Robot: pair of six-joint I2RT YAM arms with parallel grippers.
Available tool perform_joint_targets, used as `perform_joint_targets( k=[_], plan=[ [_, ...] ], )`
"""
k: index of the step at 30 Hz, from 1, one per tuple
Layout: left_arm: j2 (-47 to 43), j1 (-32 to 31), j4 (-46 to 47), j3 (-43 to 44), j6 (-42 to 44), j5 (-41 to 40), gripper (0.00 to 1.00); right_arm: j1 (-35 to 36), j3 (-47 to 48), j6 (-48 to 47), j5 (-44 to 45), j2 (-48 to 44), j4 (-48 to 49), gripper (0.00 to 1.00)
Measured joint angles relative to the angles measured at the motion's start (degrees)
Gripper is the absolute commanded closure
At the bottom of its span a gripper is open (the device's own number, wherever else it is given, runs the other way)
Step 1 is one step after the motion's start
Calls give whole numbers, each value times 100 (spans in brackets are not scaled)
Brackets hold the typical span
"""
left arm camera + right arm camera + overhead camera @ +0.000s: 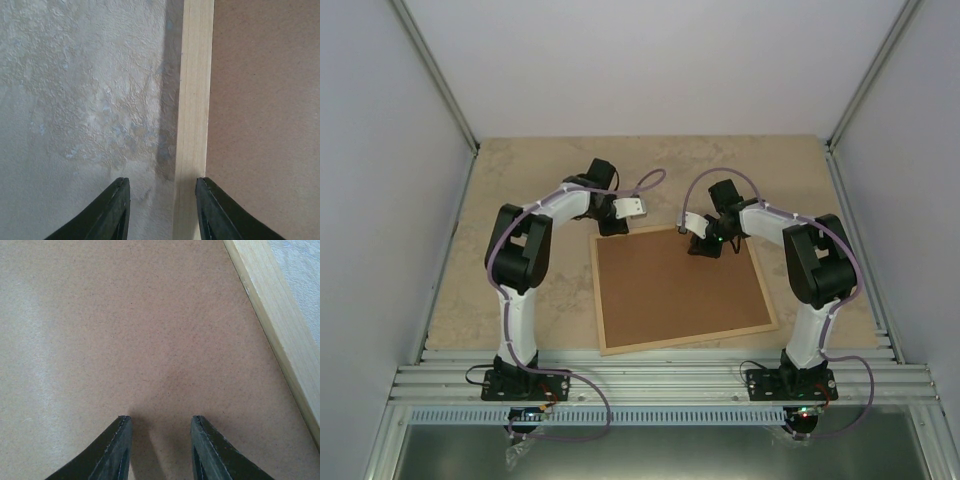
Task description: Put the photo into the frame
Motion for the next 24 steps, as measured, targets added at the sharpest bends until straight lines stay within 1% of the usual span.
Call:
perform_joint_targets(
  k=[12, 20, 24],
  plan=[
    [-216, -201, 321, -328, 479, -463, 62, -4, 4, -11, 0, 9, -7, 66],
    [-210, -396, 267, -378, 743, -890, 61, -35, 59, -13, -24, 52, 15, 66],
    [-125, -417, 66, -170, 706, -935, 59, -52, 59, -13, -63, 57, 17, 66]
  ],
)
